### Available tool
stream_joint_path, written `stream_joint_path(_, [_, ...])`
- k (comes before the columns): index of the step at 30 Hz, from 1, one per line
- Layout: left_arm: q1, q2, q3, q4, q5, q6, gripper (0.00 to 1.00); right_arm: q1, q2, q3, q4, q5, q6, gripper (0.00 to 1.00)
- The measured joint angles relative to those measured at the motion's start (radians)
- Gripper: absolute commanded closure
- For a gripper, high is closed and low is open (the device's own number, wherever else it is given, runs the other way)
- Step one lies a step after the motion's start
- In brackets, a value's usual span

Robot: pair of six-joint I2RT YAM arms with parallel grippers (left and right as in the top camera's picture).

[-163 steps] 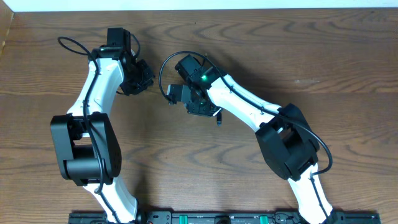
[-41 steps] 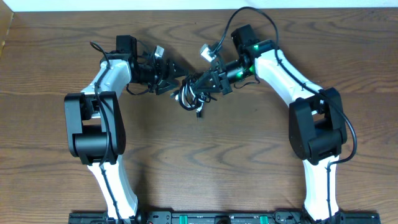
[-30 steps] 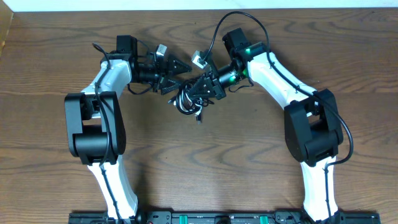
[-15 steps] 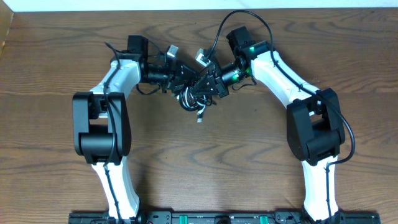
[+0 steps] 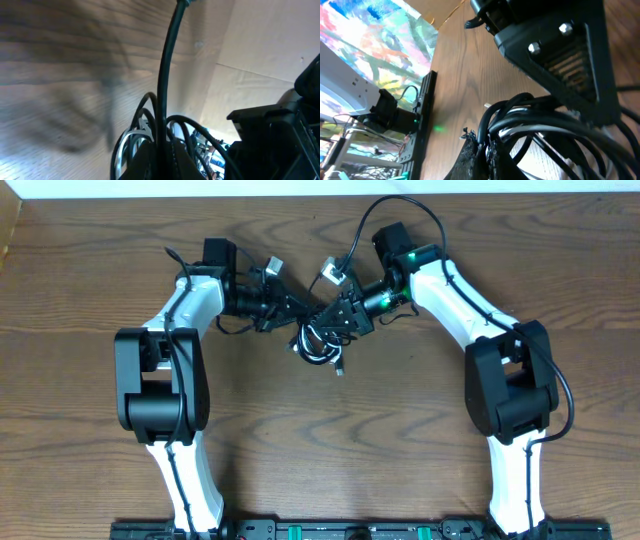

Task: Untangle cables

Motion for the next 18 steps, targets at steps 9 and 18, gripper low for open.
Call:
stream_joint_path(9, [0.024, 0.000, 0.000, -0.033, -0.055, 0.000, 0.93, -0.005, 0.000, 0.000, -0.072, 0.014, -0.051, 0.99])
stream_joint_path(18, [0.114, 0.000, 0.000, -0.061, -0.153, -0.006, 0.93, -0.030, -0.002, 0.000, -0.141, 0.034, -0.065, 0.99])
